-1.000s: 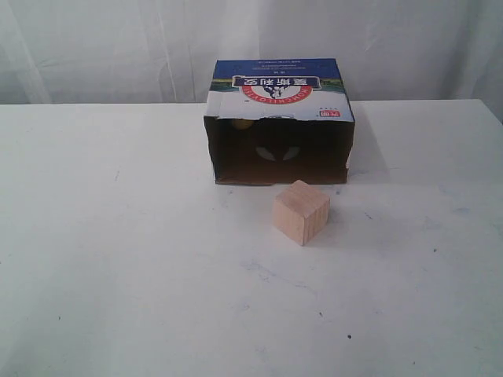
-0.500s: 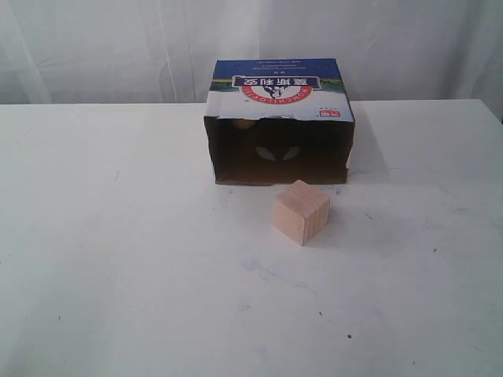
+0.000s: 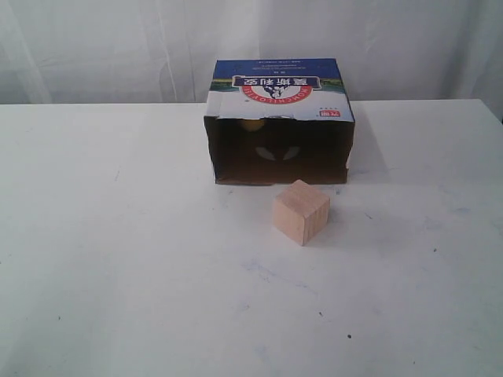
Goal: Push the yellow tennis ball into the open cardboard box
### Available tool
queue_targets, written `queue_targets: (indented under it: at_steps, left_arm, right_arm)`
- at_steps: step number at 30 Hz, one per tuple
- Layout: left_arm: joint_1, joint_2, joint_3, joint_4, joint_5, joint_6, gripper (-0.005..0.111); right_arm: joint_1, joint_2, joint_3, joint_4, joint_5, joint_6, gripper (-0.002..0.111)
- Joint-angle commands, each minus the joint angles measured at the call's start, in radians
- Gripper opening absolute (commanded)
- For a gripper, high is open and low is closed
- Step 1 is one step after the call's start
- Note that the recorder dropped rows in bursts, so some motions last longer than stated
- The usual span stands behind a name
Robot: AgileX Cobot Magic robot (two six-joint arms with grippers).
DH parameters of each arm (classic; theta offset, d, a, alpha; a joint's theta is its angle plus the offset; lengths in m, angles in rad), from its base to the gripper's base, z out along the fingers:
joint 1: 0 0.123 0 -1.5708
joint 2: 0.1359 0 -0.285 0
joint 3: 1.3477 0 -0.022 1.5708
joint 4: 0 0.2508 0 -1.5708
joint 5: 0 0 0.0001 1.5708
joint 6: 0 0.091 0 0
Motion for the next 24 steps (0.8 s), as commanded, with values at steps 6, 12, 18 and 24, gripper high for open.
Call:
queue_targets:
  at_steps: [6,12,18,24]
  left_arm:
    - [-0.001,-0.005,0.004,0.000,0.002,-0.003,0.000]
    - [-0.001,-0.005,0.004,0.000,0.002,-0.003,0.000]
    - [-0.001,-0.005,0.004,0.000,0.002,-0.003,0.000]
    - [-0.001,-0.005,0.004,0.000,0.002,-0.003,0.000]
  right_arm:
    - [0.041,-0.005,-0.001,-0.014,-0.006,-0.021,0.000]
    - [0.041,-0.005,-0.001,-0.014,-0.006,-0.021,0.000]
    - [0.041,-0.005,-0.001,-0.014,-0.006,-0.021,0.000]
    - [0.041,-0.005,-0.001,-0.014,-0.006,-0.021,0.000]
